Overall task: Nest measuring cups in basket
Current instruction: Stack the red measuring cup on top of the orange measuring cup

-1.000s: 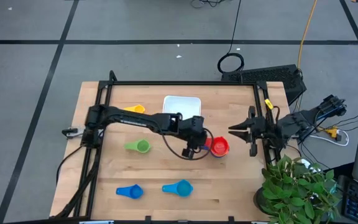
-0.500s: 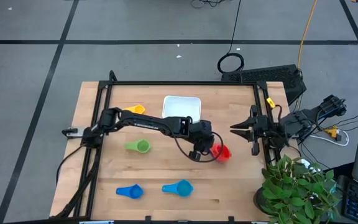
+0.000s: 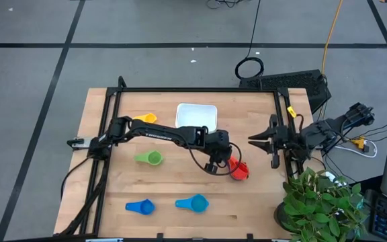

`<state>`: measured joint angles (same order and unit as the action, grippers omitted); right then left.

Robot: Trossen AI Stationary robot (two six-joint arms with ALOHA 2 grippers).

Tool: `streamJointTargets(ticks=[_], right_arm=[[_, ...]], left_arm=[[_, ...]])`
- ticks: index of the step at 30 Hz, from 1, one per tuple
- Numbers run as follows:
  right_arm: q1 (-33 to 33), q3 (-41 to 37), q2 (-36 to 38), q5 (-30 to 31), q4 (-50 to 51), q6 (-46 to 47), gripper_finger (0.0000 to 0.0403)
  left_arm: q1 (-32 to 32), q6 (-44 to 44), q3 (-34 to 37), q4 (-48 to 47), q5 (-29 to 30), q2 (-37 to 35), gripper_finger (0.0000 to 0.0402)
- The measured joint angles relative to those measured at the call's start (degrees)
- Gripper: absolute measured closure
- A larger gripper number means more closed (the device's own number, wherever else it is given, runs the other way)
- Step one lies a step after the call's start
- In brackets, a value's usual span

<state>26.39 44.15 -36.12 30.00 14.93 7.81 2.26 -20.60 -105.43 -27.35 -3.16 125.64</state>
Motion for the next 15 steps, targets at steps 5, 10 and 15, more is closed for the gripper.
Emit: streamJointTargets(ticks=[5,10,15], right_arm=[[0.0,-1.6,0.0,0.0,0.0,1.0,0.0348],[0.0,-1.8,0.2,0.0,-0.1,1.5,0.0348],[0.0,-1.8,0.2,0.0,0.2,1.8,0.0348]], left_arm=[[-0.1,-2.0,0.0,-1.2,0.5,-0.7,0.0324],[-0.5,-1.9,0.0,-0.9,0.9,-1.9,0.0303],[-0.3,-1.8,0.0,-1.3,1.0,-1.8,0.0261]])
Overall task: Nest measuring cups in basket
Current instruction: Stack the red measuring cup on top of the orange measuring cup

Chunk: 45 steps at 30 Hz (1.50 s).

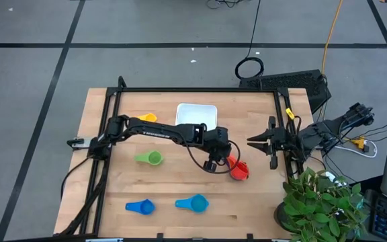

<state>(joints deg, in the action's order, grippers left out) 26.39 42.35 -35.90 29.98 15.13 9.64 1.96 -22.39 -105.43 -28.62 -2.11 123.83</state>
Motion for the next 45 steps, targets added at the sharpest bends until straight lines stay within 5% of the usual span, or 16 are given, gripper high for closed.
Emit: streamJointTargets(ticks=[10,15,23,27,35,45], right_arm=[[0.0,0.0,-1.1,-1.9,5.3,10.0,0.0348],[0.0,-0.8,-3.9,-3.0,4.9,13.7,0.0348],[0.0,-4.6,-7.8,-4.8,2.7,17.3,0.0348],[0.0,-5.7,-8.3,-7.6,3.3,19.6,0.0348],[2.2,-6.0,-9.6,-5.9,1.5,19.8,0.0348],[2.1,-4.8,-14.9,-6.2,0.7,21.2,0.0348]], left_arm=[[1.6,0.3,0.0,-4.3,2.6,-3.4,0.0208],[1.6,0.6,0.1,-14.3,16.1,-7.8,0.0237],[1.6,7.3,1.3,-24.5,17.2,-18.8,0.0313],[2.7,10.5,8.0,-20.8,18.0,-26.4,0.0349],[6.6,18.7,33.6,-1.4,20.2,-41.6,0.0396],[10.8,20.4,52.3,25.8,20.3,-52.0,0.0369]])
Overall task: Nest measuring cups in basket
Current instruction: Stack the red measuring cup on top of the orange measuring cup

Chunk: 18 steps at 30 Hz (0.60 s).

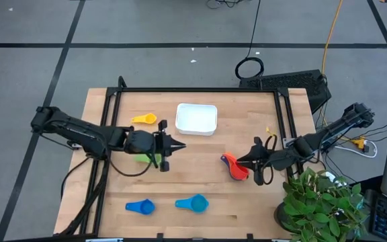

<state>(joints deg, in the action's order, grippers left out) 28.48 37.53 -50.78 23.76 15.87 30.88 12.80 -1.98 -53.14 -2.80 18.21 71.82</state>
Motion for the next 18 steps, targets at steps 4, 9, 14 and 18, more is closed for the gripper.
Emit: streamJointTargets(ticks=[4,9,14,18], right_arm=[[0.0,0.1,-1.2,-1.8,0.6,1.6,0.0348],[0.0,0.1,-2.0,-3.0,3.5,4.0,0.0348],[-0.8,0.7,-2.6,-3.1,5.4,4.4,0.0348],[-1.9,4.6,-4.3,-3.1,10.5,3.9,0.0348]], left_arm=[[0.5,-0.3,3.7,6.4,0.0,-0.7,0.0365],[0.5,-0.4,5.9,9.0,0.0,-0.7,0.0364],[0.5,-1.7,8.4,13.7,0.0,-0.7,0.0364],[0.5,-2.4,8.6,15.4,0.0,-1.0,0.0364]])
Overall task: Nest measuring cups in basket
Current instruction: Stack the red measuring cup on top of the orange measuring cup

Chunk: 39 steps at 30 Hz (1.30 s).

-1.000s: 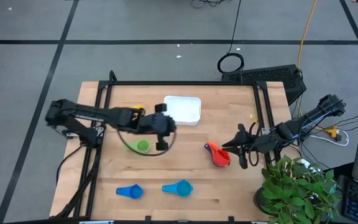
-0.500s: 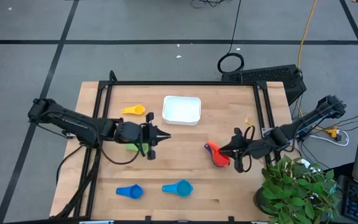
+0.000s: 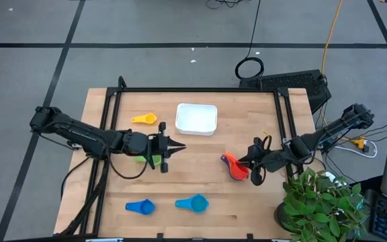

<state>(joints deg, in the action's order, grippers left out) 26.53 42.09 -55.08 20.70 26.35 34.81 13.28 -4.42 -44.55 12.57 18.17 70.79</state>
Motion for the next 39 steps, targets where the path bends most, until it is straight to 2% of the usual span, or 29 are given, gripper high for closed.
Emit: streamJointTargets(ticks=[5,10,17,28,33,39], right_arm=[[-0.2,4.8,-2.3,-0.7,3.6,-2.2,0.0349],[-0.2,5.0,-2.7,-4.5,5.5,-1.3,0.0349],[-0.2,5.0,-2.7,-5.8,7.7,0.5,0.0349],[-3.7,10.2,-3.4,-7.5,13.4,0.1,0.0349],[-3.4,10.1,-7.9,-7.7,15.1,0.4,0.0349],[-3.2,10.1,-11.8,-10.6,15.1,-0.1,0.0349]], left_arm=[[0.1,-0.4,0.1,-2.4,0.0,-2.3,0.0364],[1.5,1.3,0.0,-10.6,0.0,-9.6,0.0364],[3.8,3.3,0.0,-17.5,0.0,-18.3,0.0364],[4.7,2.5,0.0,-18.4,1.4,-18.0,0.0364],[4.7,2.6,0.0,-18.4,1.4,-17.6,0.0364],[4.7,3.1,0.0,-18.5,1.4,-16.8,0.0364]])
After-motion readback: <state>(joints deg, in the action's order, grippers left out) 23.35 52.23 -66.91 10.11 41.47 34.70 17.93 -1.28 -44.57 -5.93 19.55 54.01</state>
